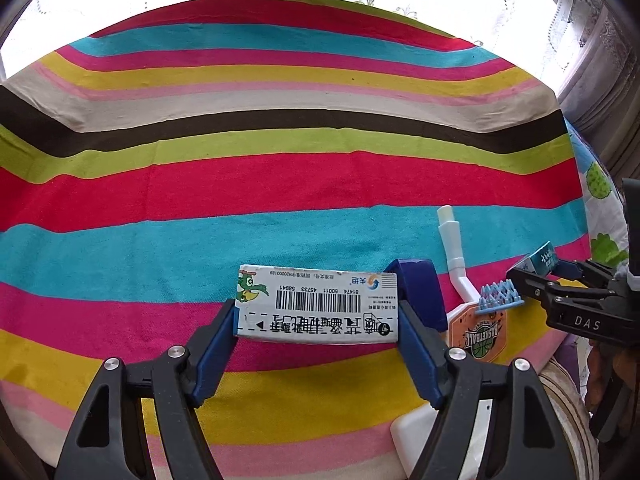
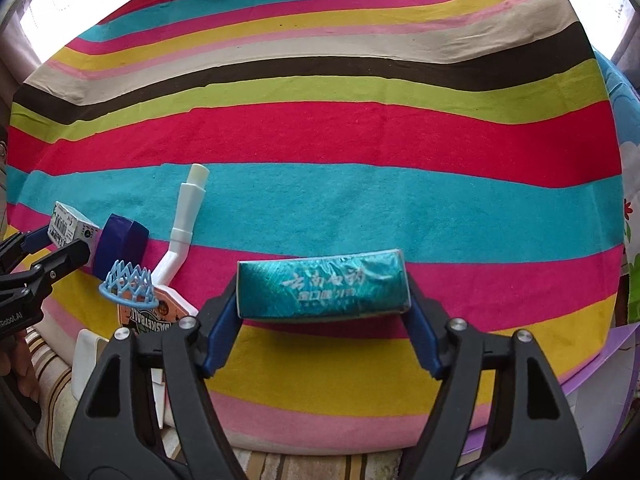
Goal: Organize rigid objects
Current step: 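Grasp the white barcode box with the left gripper while the right grasps the teal box, then carry both boxes over the storage box and open both grippers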
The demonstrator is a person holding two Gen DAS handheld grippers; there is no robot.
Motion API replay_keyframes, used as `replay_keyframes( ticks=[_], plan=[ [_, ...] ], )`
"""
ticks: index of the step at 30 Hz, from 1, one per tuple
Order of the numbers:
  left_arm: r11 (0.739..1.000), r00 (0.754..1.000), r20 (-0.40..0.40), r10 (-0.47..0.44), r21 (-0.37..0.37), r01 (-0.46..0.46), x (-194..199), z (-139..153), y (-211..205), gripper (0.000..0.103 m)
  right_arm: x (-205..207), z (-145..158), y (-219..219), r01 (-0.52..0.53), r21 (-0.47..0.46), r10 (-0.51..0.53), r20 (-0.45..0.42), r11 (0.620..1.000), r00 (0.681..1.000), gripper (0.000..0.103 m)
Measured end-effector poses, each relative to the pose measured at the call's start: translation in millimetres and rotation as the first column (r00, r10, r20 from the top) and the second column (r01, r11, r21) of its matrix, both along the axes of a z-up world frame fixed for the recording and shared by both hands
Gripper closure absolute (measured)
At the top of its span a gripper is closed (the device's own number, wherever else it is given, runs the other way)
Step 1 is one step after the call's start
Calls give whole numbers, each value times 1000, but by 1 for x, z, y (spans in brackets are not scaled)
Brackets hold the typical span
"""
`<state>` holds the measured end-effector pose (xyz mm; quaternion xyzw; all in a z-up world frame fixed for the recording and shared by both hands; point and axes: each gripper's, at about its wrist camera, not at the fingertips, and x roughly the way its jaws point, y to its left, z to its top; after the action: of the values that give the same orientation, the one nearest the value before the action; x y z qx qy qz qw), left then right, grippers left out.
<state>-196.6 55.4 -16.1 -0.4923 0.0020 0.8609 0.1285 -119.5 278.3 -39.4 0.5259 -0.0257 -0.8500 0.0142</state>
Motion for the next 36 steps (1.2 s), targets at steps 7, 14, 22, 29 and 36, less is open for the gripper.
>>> replay_keyframes(
  ticks=[7,14,22,29,36],
  plan=[
    [998,998,-56,42,38,-40,34,24,-2,27,37,21,6,27,-18,-28,-50,999,998,27],
    [996,996,-85,8,85,-1,80,42,11,27,82,39,8,27,-34,-29,-86,999,996,27],
    [989,991,-90,-94,105,103,125,53,54,27,139,53,24,58,-49,-63,-102,997,993,27],
    [970,973,-97,-211,102,220,161,61,99,27,183,60,56,119,-45,-123,-108,992,987,27],
    [944,945,-101,-310,84,319,186,63,141,27,219,65,94,195,-43,-198,-115,980,973,27]
  ],
)
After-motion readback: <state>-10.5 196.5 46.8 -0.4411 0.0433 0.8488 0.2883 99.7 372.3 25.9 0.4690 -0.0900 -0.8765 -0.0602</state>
